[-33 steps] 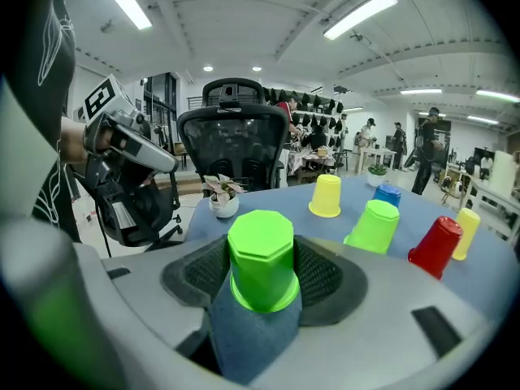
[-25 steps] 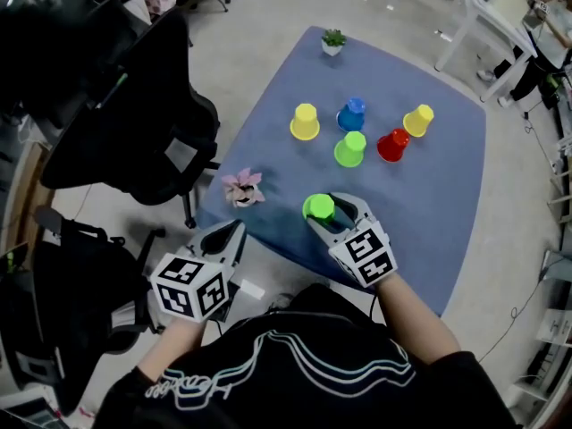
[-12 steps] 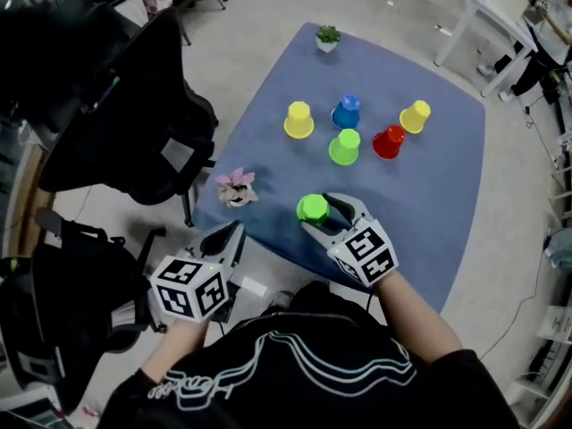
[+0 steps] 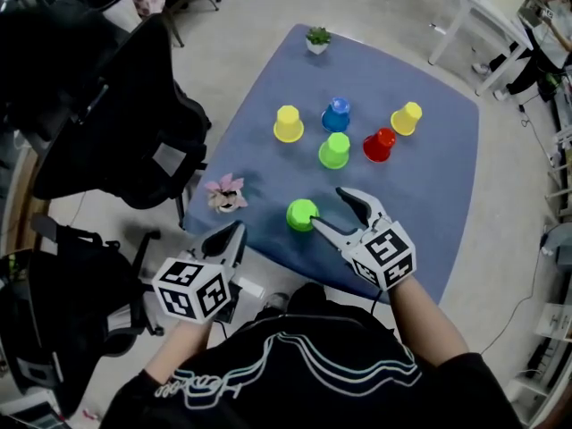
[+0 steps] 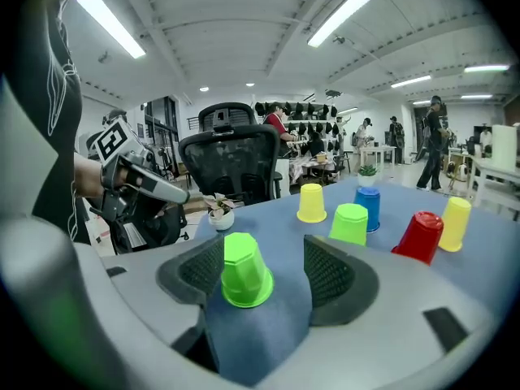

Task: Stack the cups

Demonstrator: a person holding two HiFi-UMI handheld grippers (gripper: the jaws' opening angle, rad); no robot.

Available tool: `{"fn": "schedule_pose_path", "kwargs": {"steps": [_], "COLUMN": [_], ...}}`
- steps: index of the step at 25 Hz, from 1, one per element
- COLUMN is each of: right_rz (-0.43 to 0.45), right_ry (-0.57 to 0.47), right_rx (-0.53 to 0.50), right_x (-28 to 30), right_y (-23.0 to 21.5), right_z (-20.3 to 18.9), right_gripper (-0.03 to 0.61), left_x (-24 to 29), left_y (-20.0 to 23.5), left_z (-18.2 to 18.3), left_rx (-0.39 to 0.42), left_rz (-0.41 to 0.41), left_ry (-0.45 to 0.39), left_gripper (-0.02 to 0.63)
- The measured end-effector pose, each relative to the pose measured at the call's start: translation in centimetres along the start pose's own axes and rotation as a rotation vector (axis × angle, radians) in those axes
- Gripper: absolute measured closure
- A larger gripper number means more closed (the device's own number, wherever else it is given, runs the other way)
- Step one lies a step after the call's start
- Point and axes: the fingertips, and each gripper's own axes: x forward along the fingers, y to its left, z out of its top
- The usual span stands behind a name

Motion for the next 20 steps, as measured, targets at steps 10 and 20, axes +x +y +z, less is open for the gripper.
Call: {"fn": "schedule_pose_path", "kwargs": {"steps": [10,20], "right_rz": [-0.052,-0.142], "right_ry": [-0.048,-0.054], "right_rx": [-0.039,-0.077], "right_x": [-0.6,2.5], "right_y": [-4.9,-10.2], "right_z": [3.1,2.8], "right_gripper": [0.276,0.276], "left_x": [2.1,2.7], "left_y": [-1.1,-1.9], "left_z": [0.9,1.5], "left_rx": [-0.013,-0.025], "left_rz": [-0.009,-0.003], "left_ry": [-0.016,-0.062], "left_gripper": [0.588,0.588]}}
